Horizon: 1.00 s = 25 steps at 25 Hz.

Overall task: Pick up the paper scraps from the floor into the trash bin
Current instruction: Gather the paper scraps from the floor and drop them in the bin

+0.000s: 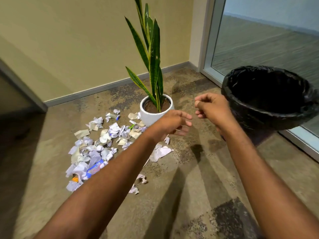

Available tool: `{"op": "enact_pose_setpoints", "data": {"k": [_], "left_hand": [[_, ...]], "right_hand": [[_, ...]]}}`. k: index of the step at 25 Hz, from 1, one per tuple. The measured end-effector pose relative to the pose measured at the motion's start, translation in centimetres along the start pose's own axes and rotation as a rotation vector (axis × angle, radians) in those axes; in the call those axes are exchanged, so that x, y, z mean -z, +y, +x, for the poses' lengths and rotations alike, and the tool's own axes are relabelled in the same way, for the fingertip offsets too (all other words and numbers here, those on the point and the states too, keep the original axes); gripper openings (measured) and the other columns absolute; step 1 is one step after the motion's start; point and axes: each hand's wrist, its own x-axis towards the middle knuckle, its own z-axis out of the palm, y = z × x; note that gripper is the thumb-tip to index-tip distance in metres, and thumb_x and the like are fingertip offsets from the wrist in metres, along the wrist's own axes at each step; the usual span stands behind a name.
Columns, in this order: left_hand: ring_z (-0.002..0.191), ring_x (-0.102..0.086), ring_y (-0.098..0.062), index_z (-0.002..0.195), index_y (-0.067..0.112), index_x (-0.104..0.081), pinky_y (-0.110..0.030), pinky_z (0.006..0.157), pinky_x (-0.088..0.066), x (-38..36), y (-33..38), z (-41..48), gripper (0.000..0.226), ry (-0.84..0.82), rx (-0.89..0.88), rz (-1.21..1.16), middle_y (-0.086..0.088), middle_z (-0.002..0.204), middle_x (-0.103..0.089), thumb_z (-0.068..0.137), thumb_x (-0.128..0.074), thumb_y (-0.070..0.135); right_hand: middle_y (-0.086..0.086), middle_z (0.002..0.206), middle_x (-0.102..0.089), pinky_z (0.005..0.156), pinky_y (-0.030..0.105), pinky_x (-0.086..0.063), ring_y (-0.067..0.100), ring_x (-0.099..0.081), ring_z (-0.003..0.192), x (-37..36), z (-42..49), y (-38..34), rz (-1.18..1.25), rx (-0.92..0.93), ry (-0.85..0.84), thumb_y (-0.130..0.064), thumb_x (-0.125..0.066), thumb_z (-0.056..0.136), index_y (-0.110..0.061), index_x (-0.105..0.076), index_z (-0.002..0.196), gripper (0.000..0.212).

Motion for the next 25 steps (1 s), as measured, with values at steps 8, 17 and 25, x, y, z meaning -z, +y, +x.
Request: {"op": "enact_pose_setpoints", "data": {"k": [8,17,25], "left_hand": [[0.091,-0.068,-0.023,0.133,0.009,-0.064,-0.032,0.066,-0.062,9.8,-14.6,-6.7,0.038,0.252,0.322,0.301,-0.022,0.127,-0.066,0.096,-0.063,-0.002],[0.136,-0.055,-0.032,0.149,0.013,-0.054,-0.048,0.105,-0.057,12.9,-19.7,-7.7,0.073,0.511,0.308,0.464,-0.014,0.153,-0.053,0.082,-0.084,0.002],[0.137,-0.049,-0.033,0.15,0.019,-0.048,-0.036,0.095,-0.049,13.0,-21.5,-3.9,0.083,0.445,0.408,0.795,-0.016,0.152,-0.049,0.078,-0.089,0.025]], "right_hand": [[-0.005,0.09,-0.068,0.074,0.032,-0.049,0.018,-0.063,0.088,-13.3,-4.8,8.7,-0.367,-0.085,-0.454,-0.014,-0.084,0.083,-0.025,-0.073,0.095,0.02],[0.013,0.152,-0.047,0.112,0.052,-0.046,0.037,-0.04,0.143,-17.5,-5.8,14.7,-0.756,-0.215,-0.453,-0.018,-0.094,0.065,-0.026,-0.039,0.159,0.109],[0.004,0.162,-0.042,0.116,0.05,-0.039,0.031,-0.033,0.149,-21.0,-6.5,14.5,-0.858,-0.035,-0.569,-0.03,-0.095,0.074,-0.022,-0.038,0.16,0.103]]}}
